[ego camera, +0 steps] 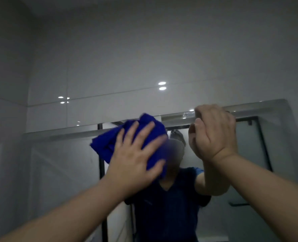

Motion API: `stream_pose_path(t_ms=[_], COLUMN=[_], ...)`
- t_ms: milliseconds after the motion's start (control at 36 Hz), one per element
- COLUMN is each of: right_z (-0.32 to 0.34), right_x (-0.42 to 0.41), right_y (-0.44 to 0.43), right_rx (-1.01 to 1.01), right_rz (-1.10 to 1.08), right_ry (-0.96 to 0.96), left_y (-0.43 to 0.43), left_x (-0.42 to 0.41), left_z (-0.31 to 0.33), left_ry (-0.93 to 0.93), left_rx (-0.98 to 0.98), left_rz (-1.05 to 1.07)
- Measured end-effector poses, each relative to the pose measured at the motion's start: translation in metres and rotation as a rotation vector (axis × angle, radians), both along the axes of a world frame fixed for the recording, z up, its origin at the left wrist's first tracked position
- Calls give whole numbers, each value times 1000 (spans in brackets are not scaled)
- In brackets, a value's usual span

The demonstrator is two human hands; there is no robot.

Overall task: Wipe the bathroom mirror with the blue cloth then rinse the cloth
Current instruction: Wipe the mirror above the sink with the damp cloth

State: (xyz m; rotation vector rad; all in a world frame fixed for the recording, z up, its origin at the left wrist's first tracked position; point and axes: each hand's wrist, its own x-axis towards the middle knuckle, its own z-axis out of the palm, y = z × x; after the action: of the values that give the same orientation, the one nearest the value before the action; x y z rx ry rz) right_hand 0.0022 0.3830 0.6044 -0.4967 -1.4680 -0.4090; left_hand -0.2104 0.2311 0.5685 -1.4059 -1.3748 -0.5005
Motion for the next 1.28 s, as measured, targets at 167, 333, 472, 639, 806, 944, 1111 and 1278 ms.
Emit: stream_pose_path(t_ms=[167,333,472,639,806,944,1111,1278], right_z=[25,41,10,11,3,1,6,-3], right_x=[12,47,53,62,22,8,49,130], right_y=[-7,-42,-38,-43,-50,-36,-10,42], right_rx=[-122,-251,-132,-201,-307,-345,-331,-629], right_rz=[12,440,489,507,-45,-351,-377,-320], right_ry=[-47,246,281,252,-66,-200,-157,266], left_y=[24,64,98,83,41,18,2,6], left_x=[56,138,184,181,135,77,16,-6], left_z=[74,67,81,87,108,66,27,17], left_ry=[-256,-248,-329,-744,-1317,-563,-110,-5], left_rx=[1,-119,-227,-311,-47,62,60,48], left_rz=[-67,-159,-414,-1003,-1238,-680,-190,-16])
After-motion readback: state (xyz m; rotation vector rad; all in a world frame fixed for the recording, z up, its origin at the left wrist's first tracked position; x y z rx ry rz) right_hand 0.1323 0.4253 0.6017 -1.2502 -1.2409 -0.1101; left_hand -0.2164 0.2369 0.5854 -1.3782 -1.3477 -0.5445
